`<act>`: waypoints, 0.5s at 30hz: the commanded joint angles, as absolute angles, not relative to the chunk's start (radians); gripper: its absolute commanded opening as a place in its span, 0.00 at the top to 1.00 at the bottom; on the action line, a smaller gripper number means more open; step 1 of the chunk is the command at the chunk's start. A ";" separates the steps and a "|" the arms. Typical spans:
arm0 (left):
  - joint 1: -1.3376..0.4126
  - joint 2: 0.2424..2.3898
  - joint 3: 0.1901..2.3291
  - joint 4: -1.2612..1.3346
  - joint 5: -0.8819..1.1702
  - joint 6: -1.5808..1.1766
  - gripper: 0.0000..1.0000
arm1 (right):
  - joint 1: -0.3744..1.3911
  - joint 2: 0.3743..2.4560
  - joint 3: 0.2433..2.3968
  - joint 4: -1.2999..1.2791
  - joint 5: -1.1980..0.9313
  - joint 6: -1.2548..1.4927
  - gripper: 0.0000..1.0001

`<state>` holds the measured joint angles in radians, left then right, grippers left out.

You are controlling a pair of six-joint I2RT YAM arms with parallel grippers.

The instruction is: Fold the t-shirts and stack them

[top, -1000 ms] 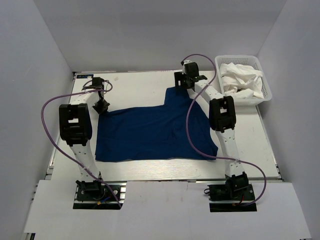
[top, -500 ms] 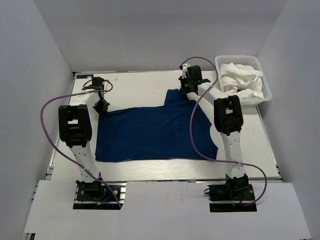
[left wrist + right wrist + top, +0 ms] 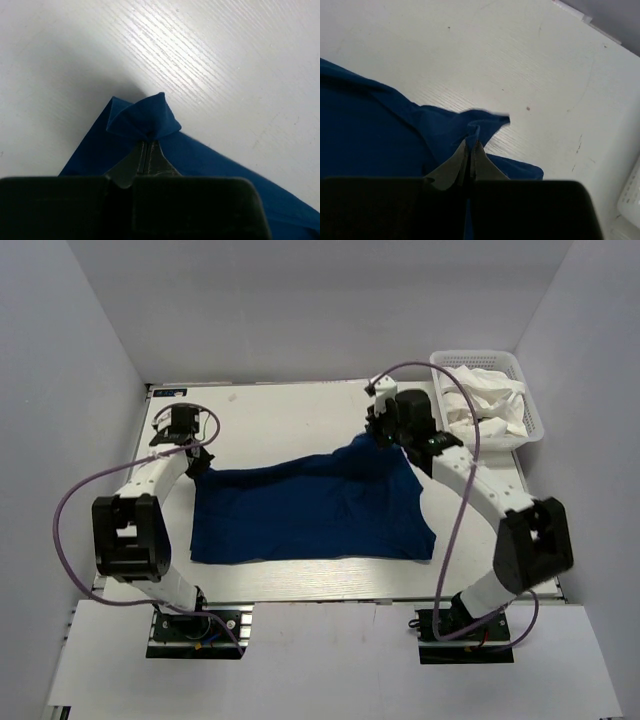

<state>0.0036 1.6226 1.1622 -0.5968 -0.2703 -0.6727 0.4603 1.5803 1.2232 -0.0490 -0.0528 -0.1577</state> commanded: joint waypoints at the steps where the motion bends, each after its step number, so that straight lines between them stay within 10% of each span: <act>1: -0.006 1.528 1.079 -0.578 -0.262 -0.670 1.00 | 0.501 1.452 1.078 -0.101 -0.006 -0.152 1.00; 15: -0.006 1.308 0.847 -0.577 -0.308 -0.776 1.00 | 0.709 1.082 0.799 -0.311 0.173 0.067 1.00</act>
